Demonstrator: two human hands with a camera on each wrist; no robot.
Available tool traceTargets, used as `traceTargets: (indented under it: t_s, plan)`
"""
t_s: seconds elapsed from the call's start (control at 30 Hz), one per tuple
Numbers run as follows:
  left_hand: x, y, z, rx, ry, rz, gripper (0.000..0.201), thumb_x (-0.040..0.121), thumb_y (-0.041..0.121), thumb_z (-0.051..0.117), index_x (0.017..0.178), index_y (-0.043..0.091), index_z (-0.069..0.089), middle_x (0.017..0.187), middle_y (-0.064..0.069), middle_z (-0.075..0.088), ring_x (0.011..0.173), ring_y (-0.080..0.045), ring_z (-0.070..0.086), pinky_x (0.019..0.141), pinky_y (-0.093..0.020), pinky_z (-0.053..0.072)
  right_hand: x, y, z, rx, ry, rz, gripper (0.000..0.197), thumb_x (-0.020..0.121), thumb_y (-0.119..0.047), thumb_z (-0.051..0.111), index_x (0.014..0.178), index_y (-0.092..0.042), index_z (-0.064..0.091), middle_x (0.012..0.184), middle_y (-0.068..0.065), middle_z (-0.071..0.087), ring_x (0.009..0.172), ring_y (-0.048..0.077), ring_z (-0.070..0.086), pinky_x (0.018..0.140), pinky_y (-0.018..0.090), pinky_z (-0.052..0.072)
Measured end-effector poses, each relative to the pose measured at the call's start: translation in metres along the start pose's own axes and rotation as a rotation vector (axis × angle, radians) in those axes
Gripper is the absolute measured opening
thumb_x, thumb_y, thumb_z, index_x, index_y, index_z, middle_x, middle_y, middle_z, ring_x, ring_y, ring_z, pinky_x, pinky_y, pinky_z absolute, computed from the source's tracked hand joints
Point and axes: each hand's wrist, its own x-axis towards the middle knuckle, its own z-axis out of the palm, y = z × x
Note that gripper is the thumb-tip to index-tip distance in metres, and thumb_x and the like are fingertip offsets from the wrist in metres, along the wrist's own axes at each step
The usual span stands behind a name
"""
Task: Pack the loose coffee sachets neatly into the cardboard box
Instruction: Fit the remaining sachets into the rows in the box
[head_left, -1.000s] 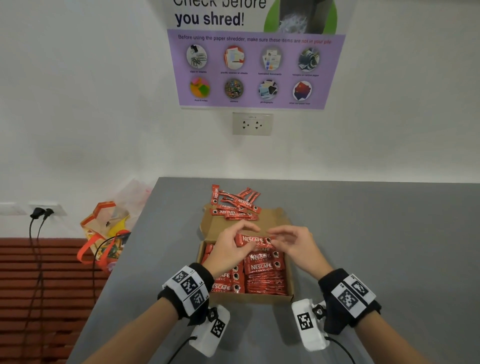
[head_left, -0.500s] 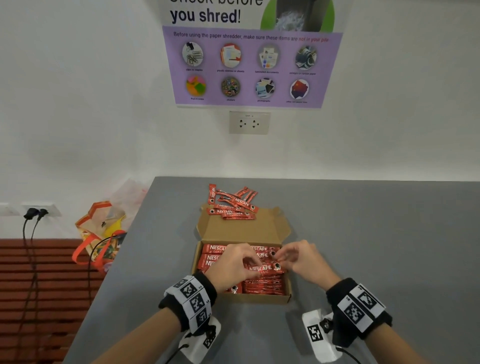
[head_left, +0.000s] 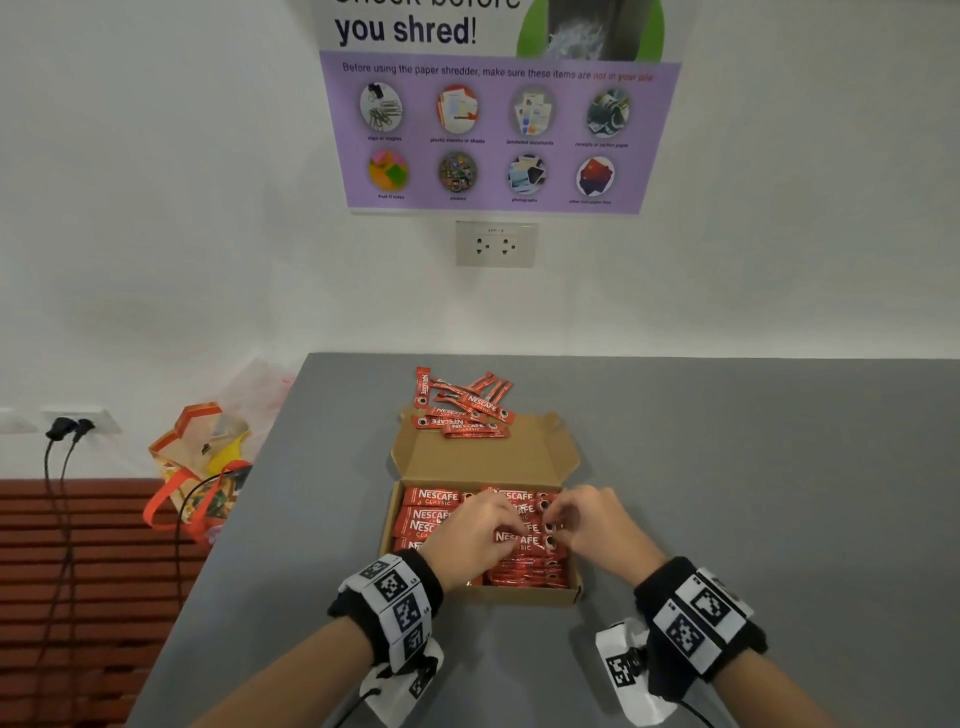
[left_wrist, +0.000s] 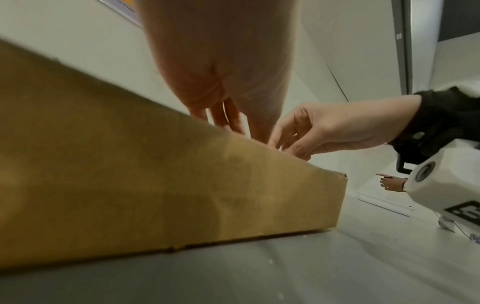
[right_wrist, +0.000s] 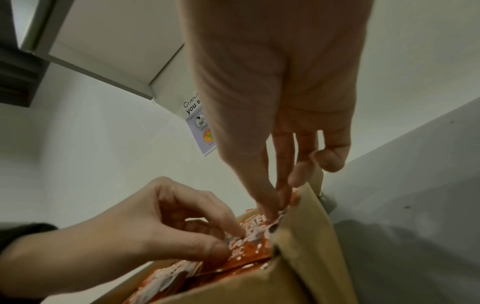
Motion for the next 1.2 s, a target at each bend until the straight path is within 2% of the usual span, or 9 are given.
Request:
traceTargets:
  t_s: [0.13, 0.27, 0.4, 0.5, 0.63, 0.8, 0.9, 1.0, 1.2]
  plan:
    - [0.002, 0.001, -0.006, -0.052, 0.047, -0.013, 0.016, 0.088, 0.018, 0.061, 0.101, 0.014, 0.071, 0.103, 0.002, 0.062, 0.096, -0.005, 0.052, 0.088, -0.013, 0.038, 0.001, -0.010, 0.004, -0.044, 0.005, -0.058, 0.016, 0.079, -0.028, 0.073, 0.094, -0.024, 0.071, 0.093, -0.010, 0.053, 0.086, 0.004, 0.045, 0.078, 0.018, 0.038]
    - [0.001, -0.005, -0.016, -0.060, 0.116, -0.092, 0.018, 0.087, 0.006, 0.059, 0.098, 0.012, 0.071, 0.102, 0.002, 0.062, 0.083, -0.001, 0.051, 0.077, -0.007, 0.041, 0.001, -0.017, 0.007, -0.080, -0.034, -0.053, 0.025, 0.077, -0.032, 0.074, 0.101, -0.025, 0.070, 0.107, -0.006, 0.056, 0.096, 0.007, 0.049, 0.085, 0.023, 0.044]
    - [-0.004, -0.011, -0.016, -0.044, 0.107, -0.113, 0.014, 0.085, 0.008, 0.063, 0.096, 0.011, 0.072, 0.101, 0.000, 0.065, 0.085, -0.003, 0.055, 0.078, -0.010, 0.045, 0.001, -0.018, 0.008, -0.111, -0.058, -0.039, 0.025, 0.079, -0.032, 0.073, 0.102, -0.023, 0.069, 0.114, -0.004, 0.056, 0.104, 0.011, 0.051, 0.090, 0.027, 0.046]
    - [-0.005, -0.011, -0.011, -0.026, 0.085, -0.117, 0.015, 0.085, 0.009, 0.063, 0.098, 0.010, 0.072, 0.102, -0.001, 0.064, 0.090, -0.007, 0.058, 0.081, -0.012, 0.046, 0.000, -0.019, 0.009, -0.099, -0.055, -0.032, 0.023, 0.079, -0.031, 0.073, 0.100, -0.022, 0.070, 0.113, -0.004, 0.057, 0.101, 0.011, 0.053, 0.087, 0.024, 0.046]
    - [-0.003, -0.010, -0.009, -0.015, 0.081, -0.114, 0.015, 0.086, 0.010, 0.062, 0.099, 0.011, 0.071, 0.103, -0.001, 0.064, 0.090, -0.007, 0.057, 0.083, -0.014, 0.047, -0.001, -0.019, 0.008, -0.088, -0.032, -0.035, 0.020, 0.080, -0.030, 0.072, 0.097, -0.022, 0.070, 0.108, -0.005, 0.060, 0.094, 0.008, 0.054, 0.082, 0.022, 0.047]
    - [-0.002, -0.008, -0.016, -0.039, 0.093, -0.099, 0.014, 0.086, 0.008, 0.061, 0.095, 0.012, 0.071, 0.099, 0.000, 0.065, 0.084, -0.004, 0.056, 0.079, -0.014, 0.047, -0.001, -0.023, 0.011, -0.104, -0.042, -0.087, 0.024, 0.076, -0.037, 0.074, 0.096, -0.025, 0.069, 0.097, -0.009, 0.053, 0.091, 0.007, 0.045, 0.079, 0.020, 0.041]
    - [-0.003, -0.010, -0.021, -0.029, 0.100, -0.118, 0.019, 0.087, 0.003, 0.056, 0.097, 0.011, 0.070, 0.101, 0.002, 0.063, 0.085, -0.002, 0.054, 0.078, -0.011, 0.045, -0.001, -0.027, 0.013, -0.164, -0.073, -0.119, 0.027, 0.075, -0.037, 0.074, 0.099, -0.024, 0.068, 0.101, -0.007, 0.054, 0.093, 0.008, 0.044, 0.081, 0.023, 0.042]
    - [-0.003, -0.012, -0.024, -0.029, 0.107, -0.132, 0.020, 0.088, 0.003, 0.055, 0.098, 0.011, 0.070, 0.102, 0.002, 0.062, 0.082, -0.001, 0.052, 0.074, -0.007, 0.042, -0.001, -0.026, 0.014, -0.176, -0.046, -0.125, 0.021, 0.078, -0.033, 0.073, 0.096, -0.022, 0.068, 0.104, -0.006, 0.058, 0.089, 0.005, 0.046, 0.079, 0.019, 0.042]
    - [-0.004, -0.010, -0.025, -0.027, 0.086, -0.117, 0.018, 0.088, 0.006, 0.056, 0.098, 0.012, 0.070, 0.102, 0.002, 0.062, 0.080, 0.000, 0.050, 0.071, -0.006, 0.041, 0.000, -0.024, 0.011, -0.112, -0.036, -0.071, 0.015, 0.078, -0.030, 0.074, 0.089, -0.021, 0.068, 0.092, -0.008, 0.059, 0.083, 0.006, 0.056, 0.074, 0.021, 0.049]
